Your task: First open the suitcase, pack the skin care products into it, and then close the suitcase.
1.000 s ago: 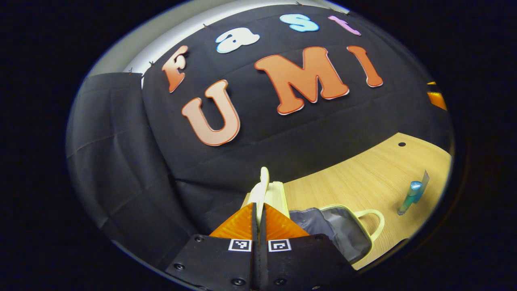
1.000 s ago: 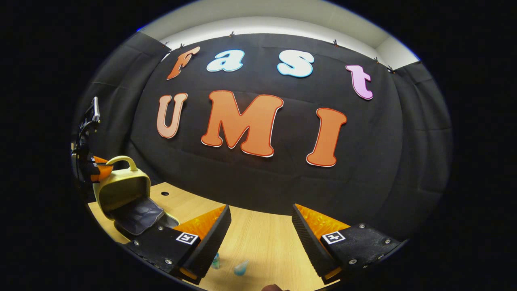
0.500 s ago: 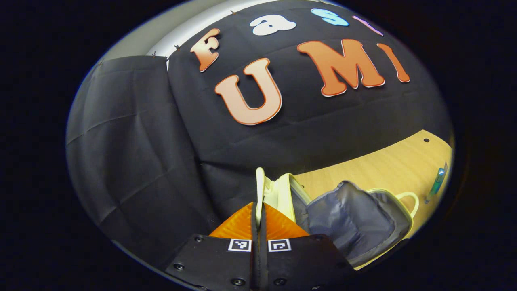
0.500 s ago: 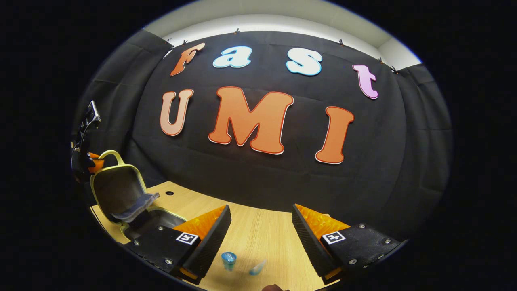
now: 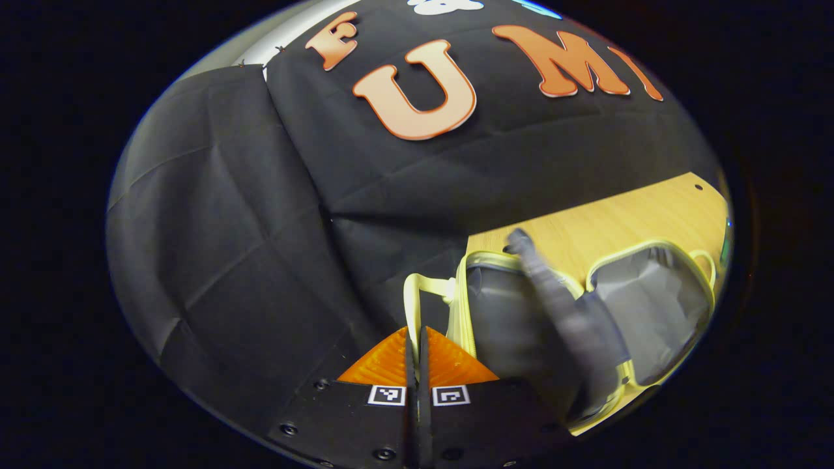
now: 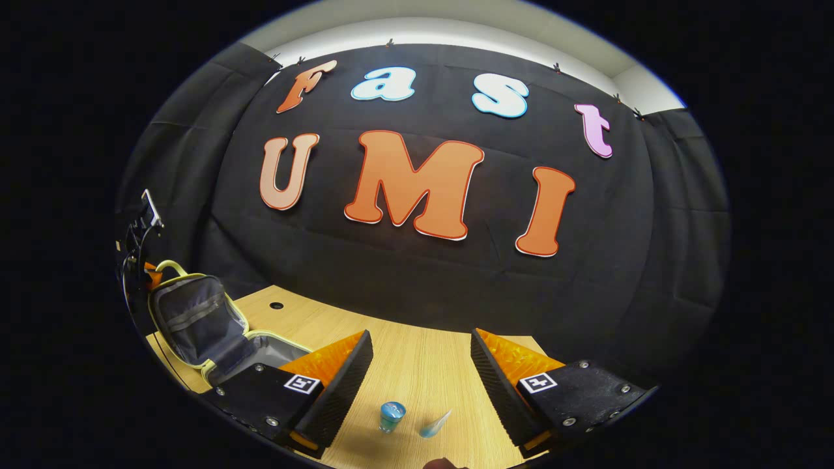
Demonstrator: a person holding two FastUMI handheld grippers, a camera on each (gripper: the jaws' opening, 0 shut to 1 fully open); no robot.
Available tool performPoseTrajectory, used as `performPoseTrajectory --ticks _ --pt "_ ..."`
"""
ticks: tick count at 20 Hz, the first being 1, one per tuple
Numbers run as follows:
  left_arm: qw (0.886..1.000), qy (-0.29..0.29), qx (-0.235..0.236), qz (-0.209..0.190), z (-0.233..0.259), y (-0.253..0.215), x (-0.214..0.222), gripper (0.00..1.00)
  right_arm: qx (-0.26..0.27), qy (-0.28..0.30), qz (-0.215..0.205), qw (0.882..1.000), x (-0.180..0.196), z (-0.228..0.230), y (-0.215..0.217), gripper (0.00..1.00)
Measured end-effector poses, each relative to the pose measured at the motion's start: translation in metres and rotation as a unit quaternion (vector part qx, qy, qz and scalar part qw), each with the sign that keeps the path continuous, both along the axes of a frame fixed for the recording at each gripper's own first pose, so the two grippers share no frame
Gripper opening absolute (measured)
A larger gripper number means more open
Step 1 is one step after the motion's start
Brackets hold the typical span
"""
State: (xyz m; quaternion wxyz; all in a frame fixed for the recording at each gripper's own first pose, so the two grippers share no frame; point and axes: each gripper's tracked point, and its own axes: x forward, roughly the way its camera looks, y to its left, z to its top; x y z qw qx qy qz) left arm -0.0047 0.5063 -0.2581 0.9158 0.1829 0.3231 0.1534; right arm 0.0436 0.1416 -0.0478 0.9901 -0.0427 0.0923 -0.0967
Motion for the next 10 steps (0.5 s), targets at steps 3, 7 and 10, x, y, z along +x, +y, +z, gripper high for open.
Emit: performPoseTrajectory --ticks 3,7,10 --pt "0.999 0.034 -0.008 0.001 -0.040 0.013 -0.004 0.01 0.000 0.007 -0.008 1.000 -0.004 -0.002 0.004 0.95" --pt "0.996 0.086 -0.024 0.015 -0.092 0.033 0.001 0.01 0.000 0.024 -0.011 1.000 -0.009 -0.011 0.004 0.95" --pt "0.995 0.087 -0.030 0.038 -0.106 0.034 -0.010 0.11 0.008 0.032 -0.021 0.999 -0.013 -0.016 -0.002 0.95"
